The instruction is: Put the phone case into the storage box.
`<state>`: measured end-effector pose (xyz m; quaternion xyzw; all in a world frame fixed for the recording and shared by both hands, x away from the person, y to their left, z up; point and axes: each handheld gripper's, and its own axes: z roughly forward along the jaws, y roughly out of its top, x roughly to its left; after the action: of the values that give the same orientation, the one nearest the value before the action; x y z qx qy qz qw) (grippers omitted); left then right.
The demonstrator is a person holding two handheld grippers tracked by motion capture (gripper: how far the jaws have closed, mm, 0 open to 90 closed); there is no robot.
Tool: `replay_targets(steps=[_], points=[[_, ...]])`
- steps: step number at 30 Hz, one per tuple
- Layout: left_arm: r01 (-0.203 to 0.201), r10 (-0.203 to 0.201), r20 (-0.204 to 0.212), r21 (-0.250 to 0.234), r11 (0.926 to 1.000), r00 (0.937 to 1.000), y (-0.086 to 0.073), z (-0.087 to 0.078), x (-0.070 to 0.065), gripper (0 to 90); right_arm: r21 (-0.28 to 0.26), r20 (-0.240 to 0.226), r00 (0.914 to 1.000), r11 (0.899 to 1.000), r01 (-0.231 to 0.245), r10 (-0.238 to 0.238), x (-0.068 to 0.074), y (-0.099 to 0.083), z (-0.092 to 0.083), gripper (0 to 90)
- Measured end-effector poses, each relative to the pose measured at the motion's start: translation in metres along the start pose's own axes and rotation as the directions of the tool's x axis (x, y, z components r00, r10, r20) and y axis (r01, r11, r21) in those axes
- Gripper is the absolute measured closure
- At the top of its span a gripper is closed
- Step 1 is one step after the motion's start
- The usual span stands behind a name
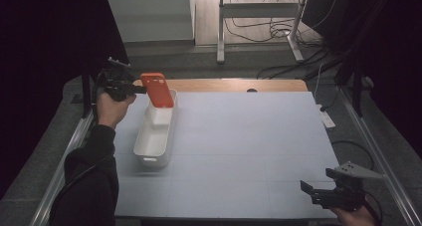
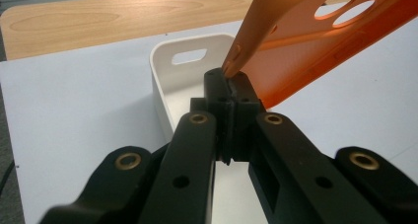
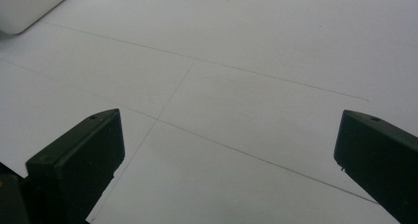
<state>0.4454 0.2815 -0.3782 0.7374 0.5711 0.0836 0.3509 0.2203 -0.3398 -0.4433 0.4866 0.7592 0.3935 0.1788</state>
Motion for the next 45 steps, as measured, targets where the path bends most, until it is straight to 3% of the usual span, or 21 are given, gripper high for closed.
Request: replay_targets(steps=[9,25,45], points=[[0.02,-0.02,-0.021,0.009,0.9998,0.9996,0.006,0.01,0.011,89.5,0.006,0.003,1.0,1.0,0.003,-0.003,0.0,0.0,0.001,0.0],[0.046,-0.044,-0.035,0.042,0.9981,0.9984,0.005,0.035,0.02,89.5,0.018,-0.002,0.9999,1.0,0.016,-0.016,0.001,0.001,0.002,0.0],[0.092,-0.083,-0.083,0.098,0.9909,0.993,0.003,0.067,0.022,89.4,0.03,-0.012,0.9995,0.999,0.028,-0.028,0.002,0.001,0.003,0.0]])
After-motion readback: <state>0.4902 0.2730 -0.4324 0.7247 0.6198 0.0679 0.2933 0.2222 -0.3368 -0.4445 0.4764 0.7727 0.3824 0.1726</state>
